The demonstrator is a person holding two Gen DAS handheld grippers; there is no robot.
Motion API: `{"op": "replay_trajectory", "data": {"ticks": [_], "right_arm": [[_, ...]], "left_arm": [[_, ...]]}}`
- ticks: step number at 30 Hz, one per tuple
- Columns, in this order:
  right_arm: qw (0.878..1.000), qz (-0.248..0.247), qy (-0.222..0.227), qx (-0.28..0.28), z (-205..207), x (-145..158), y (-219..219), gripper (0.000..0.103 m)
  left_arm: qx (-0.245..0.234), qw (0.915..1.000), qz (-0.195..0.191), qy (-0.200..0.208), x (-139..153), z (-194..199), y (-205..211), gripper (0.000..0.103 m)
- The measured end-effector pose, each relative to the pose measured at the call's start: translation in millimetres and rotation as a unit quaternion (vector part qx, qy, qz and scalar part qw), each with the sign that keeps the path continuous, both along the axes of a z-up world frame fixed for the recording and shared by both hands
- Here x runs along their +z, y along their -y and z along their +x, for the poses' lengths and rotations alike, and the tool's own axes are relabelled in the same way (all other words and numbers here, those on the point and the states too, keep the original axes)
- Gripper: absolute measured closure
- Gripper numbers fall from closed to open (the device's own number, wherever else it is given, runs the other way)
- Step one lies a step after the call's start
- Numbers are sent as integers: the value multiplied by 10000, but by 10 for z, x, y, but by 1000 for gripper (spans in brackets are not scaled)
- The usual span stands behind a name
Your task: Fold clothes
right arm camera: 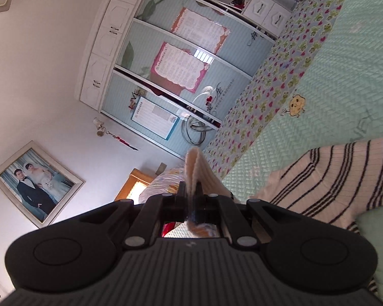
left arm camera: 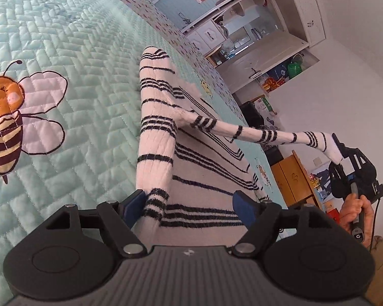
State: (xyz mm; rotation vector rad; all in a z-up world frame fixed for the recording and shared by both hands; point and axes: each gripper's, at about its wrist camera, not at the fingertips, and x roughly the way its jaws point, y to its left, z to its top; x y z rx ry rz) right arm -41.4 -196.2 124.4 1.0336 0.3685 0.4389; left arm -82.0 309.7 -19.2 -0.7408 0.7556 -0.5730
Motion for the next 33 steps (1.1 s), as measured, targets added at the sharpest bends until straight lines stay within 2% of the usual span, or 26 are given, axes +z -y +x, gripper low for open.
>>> {"op": "replay_trajectory", "data": {"ticks": [5, 10, 16, 23, 26, 28, 29, 30, 31, 33], "right_arm": [[9995, -147, -192, -208, 35, -195, 90, 99], [9981, -55, -577, -225, -21, -503, 164, 99], [9970, -41, -775, -14, -22, -728, 116, 99], [9962, -5, -799, 334, 78, -745, 130, 99], [9949, -46, -904, 446, 155, -752, 163, 99], [9942, -23, -939, 517, 228, -765, 187, 99], [9938, -37, -957, 567, 274, -767, 190, 99], [9933, -54, -975, 618, 320, -768, 193, 99], [9930, -45, -972, 666, 363, -743, 187, 99], [9924, -20, -962, 761, 450, -686, 172, 99]], "left_arm": [[-26, 9999, 123, -59, 27, 2, 7, 25], [403, 9987, 314, -77, 239, -167, -88, 25], [761, 9924, 803, -539, 275, -759, -62, 25], [1103, 9772, 1401, -1154, 259, -1488, 5, 25], [989, 9740, 1701, -1120, 263, -1636, 154, 25], [948, 9696, 1972, -1095, 274, -1705, 262, 30], [1014, 9639, 2202, -1098, 280, -1707, 328, 47], [1053, 9568, 2458, -1141, 295, -1693, 409, 77], [1065, 9519, 2623, -1172, 321, -1678, 479, 89], [1044, 9437, 2935, -1114, 421, -1662, 641, 91]]}}
